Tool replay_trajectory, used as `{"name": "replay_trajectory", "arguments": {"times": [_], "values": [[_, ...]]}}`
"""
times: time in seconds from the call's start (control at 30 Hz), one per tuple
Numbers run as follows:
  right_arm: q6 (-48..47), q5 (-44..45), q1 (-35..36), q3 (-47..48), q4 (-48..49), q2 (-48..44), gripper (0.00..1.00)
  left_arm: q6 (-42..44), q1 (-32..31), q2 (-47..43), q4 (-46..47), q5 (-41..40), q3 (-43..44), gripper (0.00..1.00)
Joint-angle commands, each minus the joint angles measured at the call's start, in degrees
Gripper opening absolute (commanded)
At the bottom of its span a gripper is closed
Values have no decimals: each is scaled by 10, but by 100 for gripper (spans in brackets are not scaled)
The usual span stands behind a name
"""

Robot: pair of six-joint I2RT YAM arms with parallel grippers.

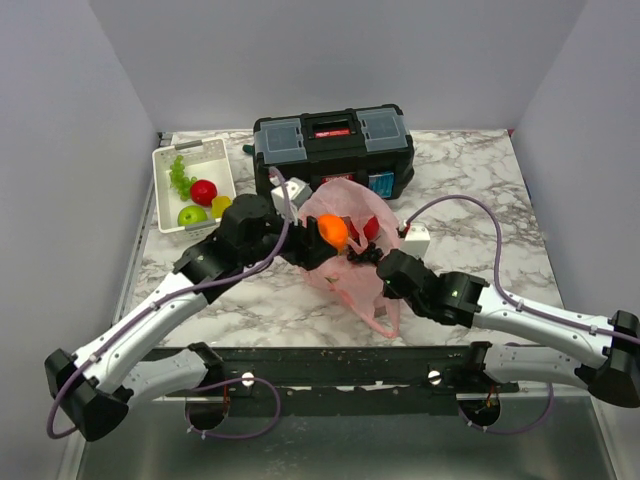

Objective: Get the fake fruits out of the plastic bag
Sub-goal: Take out the fake fruit from the plastic bag, then place the fake fruit in the bin.

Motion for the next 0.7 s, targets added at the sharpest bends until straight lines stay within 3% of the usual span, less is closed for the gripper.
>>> {"name": "replay_trajectory", "arguments": {"times": [0.0, 0.13, 0.37, 0.67], "values": [[-1, 67, 3, 31, -47, 7, 1, 15, 48, -50, -53, -80, 23, 20], [-10, 63, 3, 33, -49, -8, 1, -7, 115, -54, -94, -162, 29, 15], [-2, 43, 3, 2, -37, -56, 1, -76, 261, -21, -120, -214, 31, 13], [5, 35, 3, -5, -40, -82, 1, -267, 499, 78, -56, -76, -3, 12]]}}
